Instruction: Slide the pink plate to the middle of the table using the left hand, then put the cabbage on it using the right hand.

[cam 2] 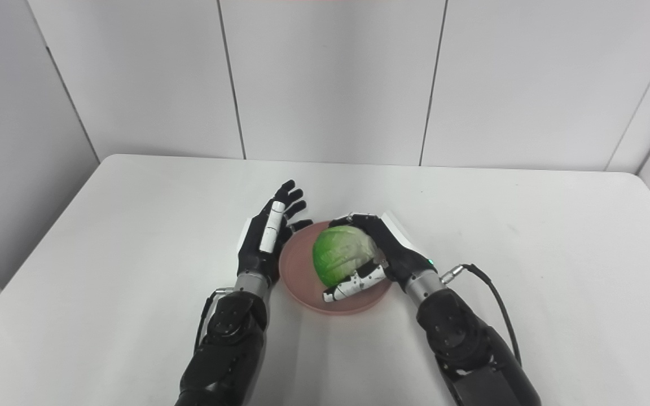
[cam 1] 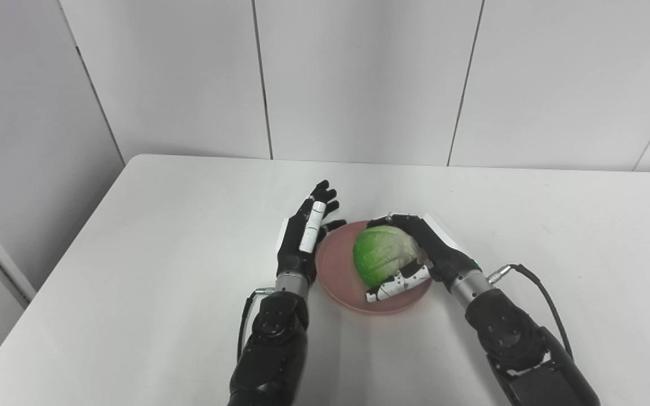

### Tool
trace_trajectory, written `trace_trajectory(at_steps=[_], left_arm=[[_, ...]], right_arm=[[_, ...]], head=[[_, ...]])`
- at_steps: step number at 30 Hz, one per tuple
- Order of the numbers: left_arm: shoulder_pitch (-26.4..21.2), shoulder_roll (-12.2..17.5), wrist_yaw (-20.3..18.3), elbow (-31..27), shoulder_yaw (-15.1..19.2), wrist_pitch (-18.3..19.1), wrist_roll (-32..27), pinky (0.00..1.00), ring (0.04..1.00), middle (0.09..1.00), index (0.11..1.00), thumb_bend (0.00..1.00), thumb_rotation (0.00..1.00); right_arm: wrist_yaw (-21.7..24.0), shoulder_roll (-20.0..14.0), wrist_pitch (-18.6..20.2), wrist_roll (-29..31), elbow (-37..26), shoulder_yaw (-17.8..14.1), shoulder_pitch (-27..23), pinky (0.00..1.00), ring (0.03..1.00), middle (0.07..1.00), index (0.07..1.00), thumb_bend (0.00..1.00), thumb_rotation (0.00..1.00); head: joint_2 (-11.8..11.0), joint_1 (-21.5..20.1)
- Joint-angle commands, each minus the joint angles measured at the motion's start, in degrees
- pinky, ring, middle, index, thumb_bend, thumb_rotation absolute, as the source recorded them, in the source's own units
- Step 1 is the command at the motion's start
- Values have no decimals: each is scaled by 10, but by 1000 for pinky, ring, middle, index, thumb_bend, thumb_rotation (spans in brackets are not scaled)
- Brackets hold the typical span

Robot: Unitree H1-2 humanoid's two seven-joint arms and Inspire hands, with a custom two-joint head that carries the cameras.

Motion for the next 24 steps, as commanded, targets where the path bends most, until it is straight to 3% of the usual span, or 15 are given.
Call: trace_trajectory(at_steps=[1, 11, 12, 14, 17, 18, 20, 24], left_arm=[[56, -15, 8, 53, -4, -14, 5, 666, 864, 879, 851, 839, 827], [48, -24, 6, 73, -5, -25, 5, 721, 868, 887, 863, 847, 828], [47, -25, 6, 74, -5, -24, 4, 733, 871, 888, 864, 848, 830], [45, -26, 6, 77, -3, -25, 3, 744, 873, 889, 866, 843, 832], [43, -25, 7, 83, -2, -29, 5, 744, 863, 888, 866, 830, 838], [43, -26, 6, 83, -2, -30, 4, 744, 862, 888, 865, 827, 835], [43, -26, 4, 82, -1, -28, 2, 754, 862, 890, 864, 831, 829], [42, -24, 2, 84, -2, -29, 3, 744, 864, 888, 870, 838, 844]], right_arm=[[-18, 4, -46, -22, -9, -3, -36, 390, 437, 504, 487, 522, 0], [-43, 12, -70, -86, 4, -7, -50, 374, 430, 506, 504, 520, 0], [-46, 9, -70, -101, 4, -4, -52, 450, 501, 513, 492, 524, 1], [-46, 5, -71, -118, 3, -2, -53, 653, 666, 667, 495, 524, 120], [-41, 2, -67, -131, -2, -3, -53, 827, 779, 754, 497, 524, 147], [-40, 2, -66, -135, -3, -3, -53, 868, 803, 776, 585, 700, 192], [-36, 0, -59, -145, -7, -1, -53, 957, 870, 825, 671, 863, 279], [-28, -1, -48, -161, -12, -1, -52, 999, 992, 902, 703, 935, 399]], head=[[-1, 3], [-4, 10], [-4, 10], [-5, 10], [-5, 11], [-5, 10], [-5, 10], [-5, 9]])
